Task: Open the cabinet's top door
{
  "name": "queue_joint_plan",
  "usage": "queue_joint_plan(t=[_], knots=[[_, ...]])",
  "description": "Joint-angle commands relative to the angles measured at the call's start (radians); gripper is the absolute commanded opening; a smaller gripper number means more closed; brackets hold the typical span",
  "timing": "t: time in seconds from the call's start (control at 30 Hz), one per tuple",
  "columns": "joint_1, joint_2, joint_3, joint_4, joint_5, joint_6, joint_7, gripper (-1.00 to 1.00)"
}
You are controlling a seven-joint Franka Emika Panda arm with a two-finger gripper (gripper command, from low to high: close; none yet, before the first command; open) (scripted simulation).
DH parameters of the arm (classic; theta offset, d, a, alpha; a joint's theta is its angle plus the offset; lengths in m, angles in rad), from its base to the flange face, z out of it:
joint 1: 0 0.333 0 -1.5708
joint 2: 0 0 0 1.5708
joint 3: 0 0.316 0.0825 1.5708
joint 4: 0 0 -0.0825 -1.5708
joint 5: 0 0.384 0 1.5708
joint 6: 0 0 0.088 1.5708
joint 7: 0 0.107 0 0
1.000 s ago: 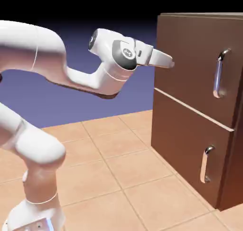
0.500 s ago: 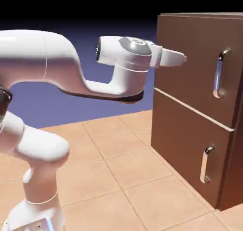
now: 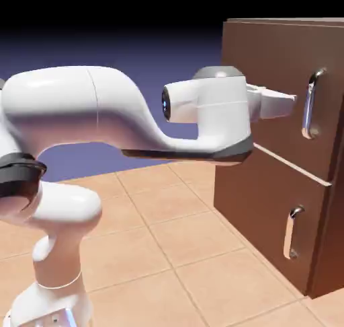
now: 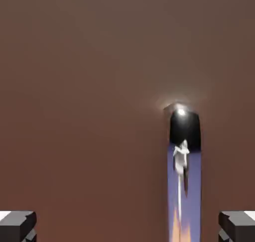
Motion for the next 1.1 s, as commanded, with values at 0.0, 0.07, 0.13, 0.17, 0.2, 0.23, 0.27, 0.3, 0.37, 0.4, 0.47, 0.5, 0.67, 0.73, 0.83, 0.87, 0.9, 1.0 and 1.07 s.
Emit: queue_joint_plan(t=[0.0,0.07,0.13,0.17,0.2,0.23,0.27,0.3,0.37,0.4,0.47,0.5,0.67,0.73,0.83,0.87,0.9,1.0,1.07], knots=[[0.016,-0.005,-0.017,0.010,-0.044,0.000,0.032,0.00],[0.047,-0.014,-0.052,0.031,-0.131,-0.001,0.097,0.00],[0.058,-0.018,-0.065,0.039,-0.162,-0.002,0.120,0.00],[0.097,-0.009,-0.090,0.067,-0.164,-0.004,0.121,0.00],[0.130,-0.001,-0.112,0.092,-0.165,-0.006,0.121,0.00],[0.168,0.008,-0.136,0.119,-0.167,-0.008,0.122,0.00],[0.202,0.017,-0.159,0.145,-0.168,-0.010,0.122,0.00],[0.243,0.027,-0.186,0.175,-0.170,-0.013,0.122,0.00],[0.250,0.028,-0.190,0.180,-0.170,-0.013,0.122,-1.00],[0.250,0.028,-0.190,0.180,-0.170,-0.013,0.122,-1.00],[0.178,0.043,-0.142,0.122,-0.151,-0.045,0.132,-1.00],[0.141,0.049,-0.117,0.093,-0.139,-0.061,0.134,-1.00],[-0.040,0.064,0.015,-0.042,-0.068,-0.132,0.133,-1.00],[-0.112,0.067,0.072,-0.092,-0.037,-0.157,0.133,-1.00],[-0.221,0.067,0.160,-0.163,0.010,-0.190,0.133,-1.00],[-0.257,0.066,0.190,-0.186,0.027,-0.200,0.133,-1.00],[-0.294,0.064,0.221,-0.208,0.044,-0.210,0.133,-1.00],[-0.402,0.056,0.316,-0.272,0.097,-0.235,0.133,-1.00],[-0.475,0.047,0.380,-0.312,0.135,-0.248,0.133,-1.00]])
